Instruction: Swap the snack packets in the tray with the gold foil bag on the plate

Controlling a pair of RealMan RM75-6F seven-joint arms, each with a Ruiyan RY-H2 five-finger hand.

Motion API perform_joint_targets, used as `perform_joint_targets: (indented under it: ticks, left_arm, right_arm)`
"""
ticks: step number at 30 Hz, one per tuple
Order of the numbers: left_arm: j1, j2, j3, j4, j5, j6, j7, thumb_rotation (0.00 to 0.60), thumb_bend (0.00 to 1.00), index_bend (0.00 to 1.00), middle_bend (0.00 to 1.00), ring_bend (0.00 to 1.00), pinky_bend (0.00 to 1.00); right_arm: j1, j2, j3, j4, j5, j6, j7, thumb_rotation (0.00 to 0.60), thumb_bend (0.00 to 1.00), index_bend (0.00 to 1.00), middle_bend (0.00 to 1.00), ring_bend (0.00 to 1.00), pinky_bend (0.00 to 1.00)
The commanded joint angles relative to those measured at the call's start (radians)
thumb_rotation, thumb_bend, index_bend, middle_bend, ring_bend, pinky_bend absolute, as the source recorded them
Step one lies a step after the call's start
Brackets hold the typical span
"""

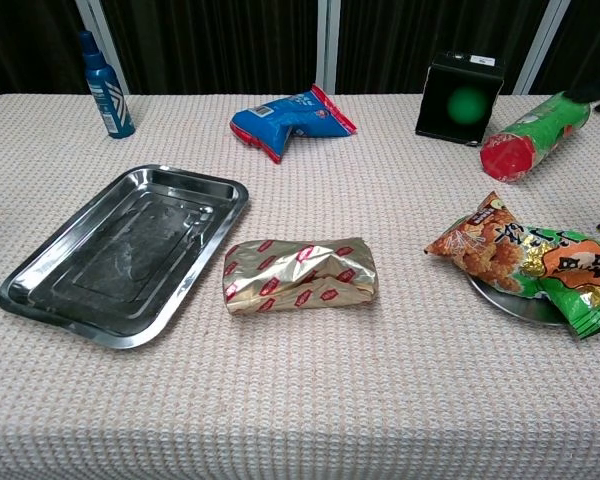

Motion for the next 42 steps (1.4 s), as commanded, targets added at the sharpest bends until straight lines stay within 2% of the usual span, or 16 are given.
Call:
perform_joint_targets:
  ticks: [1, 9, 19, 27, 34, 40, 42]
  left_arm:
    - [-0.056, -0.032, -0.002, -0.048, 0.044, -0.053, 0.051, 0.600, 0.12, 0.16, 0.17, 0.08, 0.15]
    - [-0.181, -0.119, -0.014, -0.129, 0.057, -0.225, 0.169, 0.600, 0.09, 0.15, 0.17, 0.08, 0.15]
    - [-0.346, -0.285, -0.104, -0.126, 0.008, -0.383, 0.230, 0.600, 0.07, 0.15, 0.17, 0.08, 0.15]
    - [-0.468, -0.358, -0.152, -0.096, -0.091, -0.540, 0.234, 0.600, 0.07, 0.14, 0.17, 0.08, 0.14]
    - [-0.532, -0.439, -0.174, -0.009, -0.160, -0.596, 0.272, 0.600, 0.06, 0.14, 0.17, 0.08, 0.14]
    - [-0.555, -0.485, -0.165, 0.065, -0.197, -0.607, 0.291, 0.600, 0.07, 0.14, 0.17, 0.08, 0.14]
    - [-0.557, -0.495, -0.163, 0.084, -0.206, -0.600, 0.301, 0.600, 0.12, 0.17, 0.21, 0.08, 0.14]
  right_arm:
    - [-0.057, 0.088, 0.047, -0.043, -0.025, 0.103, 0.092, 0.600, 0.00, 0.00, 0.00, 0.00, 0.00]
    - [-0.092, 0.152, 0.102, 0.008, 0.020, 0.131, 0.256, 0.600, 0.00, 0.00, 0.00, 0.00, 0.00]
    - [-0.126, 0.159, 0.118, 0.092, 0.057, 0.110, 0.371, 0.600, 0.00, 0.00, 0.00, 0.00, 0.00]
    - [-0.143, 0.165, 0.127, 0.132, 0.066, 0.093, 0.432, 0.600, 0.00, 0.00, 0.00, 0.00, 0.00]
    - [-0.152, 0.157, 0.129, 0.165, 0.060, 0.082, 0.463, 0.600, 0.00, 0.00, 0.00, 0.00, 0.00]
    - [-0.159, 0.148, 0.133, 0.185, 0.060, 0.075, 0.485, 0.600, 0.00, 0.00, 0.00, 0.00, 0.00]
    - [-0.161, 0.141, 0.135, 0.189, 0.068, 0.072, 0.484, 0.600, 0.00, 0.00, 0.00, 0.00, 0.00]
